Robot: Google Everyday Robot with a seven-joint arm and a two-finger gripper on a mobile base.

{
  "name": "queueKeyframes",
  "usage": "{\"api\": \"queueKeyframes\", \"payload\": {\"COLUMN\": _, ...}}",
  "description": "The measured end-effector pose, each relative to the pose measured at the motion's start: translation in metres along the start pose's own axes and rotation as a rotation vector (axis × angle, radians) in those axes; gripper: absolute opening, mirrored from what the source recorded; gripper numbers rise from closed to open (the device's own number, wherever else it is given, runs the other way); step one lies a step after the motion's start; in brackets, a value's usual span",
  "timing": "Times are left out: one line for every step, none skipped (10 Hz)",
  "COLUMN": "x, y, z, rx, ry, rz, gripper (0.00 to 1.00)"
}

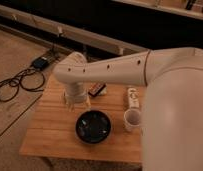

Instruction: Place the pepper in the ceramic bowl

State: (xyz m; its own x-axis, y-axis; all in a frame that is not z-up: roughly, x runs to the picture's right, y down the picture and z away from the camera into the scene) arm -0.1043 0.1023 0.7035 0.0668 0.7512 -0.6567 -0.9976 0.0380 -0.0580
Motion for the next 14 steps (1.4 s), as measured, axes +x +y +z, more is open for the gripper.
{"api": "queueKeyframes", "payload": {"x": 0.000, "y": 0.000, "z": 0.000, "rx": 0.000, "ry": 0.000, "rz": 0.000, "gripper": 0.65}}
{"api": "queueKeyframes", "payload": {"x": 0.000, "y": 0.000, "z": 0.000, "rx": 0.000, "ry": 0.000, "rz": 0.000, "gripper": 0.65}}
{"api": "queueKeyframes", "payload": {"x": 0.000, "y": 0.000, "z": 0.000, "rx": 0.000, "ry": 0.000, "rz": 0.000, "gripper": 0.65}}
{"api": "queueKeyframes", "payload": {"x": 0.000, "y": 0.000, "z": 0.000, "rx": 0.000, "ry": 0.000, "rz": 0.000, "gripper": 0.65}}
{"api": "queueKeyframes", "payload": {"x": 0.000, "y": 0.000, "z": 0.000, "rx": 0.000, "ry": 0.000, "rz": 0.000, "gripper": 0.65}}
{"api": "queueKeyframes", "payload": {"x": 0.000, "y": 0.000, "z": 0.000, "rx": 0.000, "ry": 0.000, "rz": 0.000, "gripper": 0.65}}
{"api": "queueKeyframes", "payload": {"x": 0.000, "y": 0.000, "z": 0.000, "rx": 0.000, "ry": 0.000, "rz": 0.000, "gripper": 0.65}}
{"api": "queueKeyframes", "payload": {"x": 0.000, "y": 0.000, "z": 0.000, "rx": 0.000, "ry": 0.000, "rz": 0.000, "gripper": 0.65}}
{"api": "queueKeyframes", "payload": {"x": -0.001, "y": 0.001, "z": 0.000, "rx": -0.001, "ry": 0.000, "rz": 0.000, "gripper": 0.65}}
{"api": "queueKeyframes", "payload": {"x": -0.007, "y": 0.001, "z": 0.002, "rx": 0.003, "ry": -0.004, "rz": -0.010, "gripper": 0.65}}
{"api": "queueKeyframes", "payload": {"x": -0.015, "y": 0.008, "z": 0.006, "rx": 0.000, "ry": -0.008, "rz": -0.031, "gripper": 0.65}}
{"api": "queueKeyframes", "payload": {"x": -0.025, "y": 0.016, "z": 0.011, "rx": -0.001, "ry": -0.013, "rz": -0.053, "gripper": 0.65}}
{"api": "queueKeyframes", "payload": {"x": -0.034, "y": 0.021, "z": 0.016, "rx": -0.001, "ry": -0.022, "rz": -0.070, "gripper": 0.65}}
{"api": "queueKeyframes", "payload": {"x": -0.047, "y": 0.031, "z": 0.023, "rx": -0.003, "ry": -0.032, "rz": -0.098, "gripper": 0.65}}
